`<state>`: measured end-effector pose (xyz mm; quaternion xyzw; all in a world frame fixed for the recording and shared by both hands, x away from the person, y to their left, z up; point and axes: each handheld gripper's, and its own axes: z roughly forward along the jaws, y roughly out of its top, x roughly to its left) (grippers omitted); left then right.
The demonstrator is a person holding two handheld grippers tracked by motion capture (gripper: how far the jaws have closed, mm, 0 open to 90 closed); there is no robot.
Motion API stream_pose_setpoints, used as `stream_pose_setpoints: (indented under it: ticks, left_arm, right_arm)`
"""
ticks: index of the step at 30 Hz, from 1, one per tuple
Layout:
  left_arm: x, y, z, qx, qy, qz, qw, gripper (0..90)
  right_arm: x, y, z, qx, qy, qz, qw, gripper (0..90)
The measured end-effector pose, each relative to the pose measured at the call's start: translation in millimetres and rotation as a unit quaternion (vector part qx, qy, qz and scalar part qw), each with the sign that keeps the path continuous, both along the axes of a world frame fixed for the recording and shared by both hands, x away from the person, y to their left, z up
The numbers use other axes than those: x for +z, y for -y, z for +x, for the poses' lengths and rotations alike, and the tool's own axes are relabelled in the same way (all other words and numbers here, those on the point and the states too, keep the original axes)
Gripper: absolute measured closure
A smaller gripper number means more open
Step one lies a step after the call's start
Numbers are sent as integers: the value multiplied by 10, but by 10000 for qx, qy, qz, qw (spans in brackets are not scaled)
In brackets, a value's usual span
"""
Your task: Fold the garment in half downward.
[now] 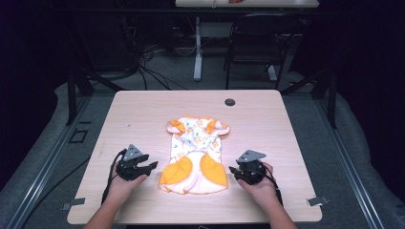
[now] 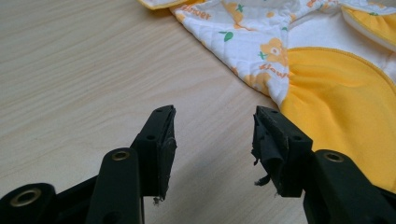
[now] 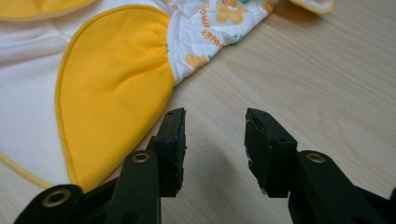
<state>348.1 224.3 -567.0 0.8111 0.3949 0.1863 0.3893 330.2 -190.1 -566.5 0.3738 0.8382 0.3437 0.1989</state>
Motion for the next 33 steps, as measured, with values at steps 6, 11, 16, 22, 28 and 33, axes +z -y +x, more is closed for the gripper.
stream_pose_setpoints:
  ticks: [6, 11, 16, 22, 28, 33]
  left_arm:
    - [0, -1, 7, 29, 85, 13, 10000, 515]
    - [7, 38, 15, -22, 19, -136, 9999, 576]
    - [2, 182, 23, -282, -113, -329, 9990, 646]
    - [1, 354, 5, -567, -149, -345, 9977, 751]
    - [-41, 499, -10, -853, -194, -209, 9959, 796]
    - [-71, 558, -13, -962, -241, -83, 9950, 832]
  right_arm:
    - [18, 25, 2, -55, -115, 273, 9995, 625]
    - [43, 35, 25, -60, -193, 524, 9984, 647]
    - [58, -98, 37, 178, -184, 535, 9982, 710]
    - [37, -262, 43, 414, -191, 443, 9980, 763]
    - [-11, -374, 58, 547, -240, 356, 9976, 772]
    - [-44, -430, 61, 612, -207, 161, 9978, 782]
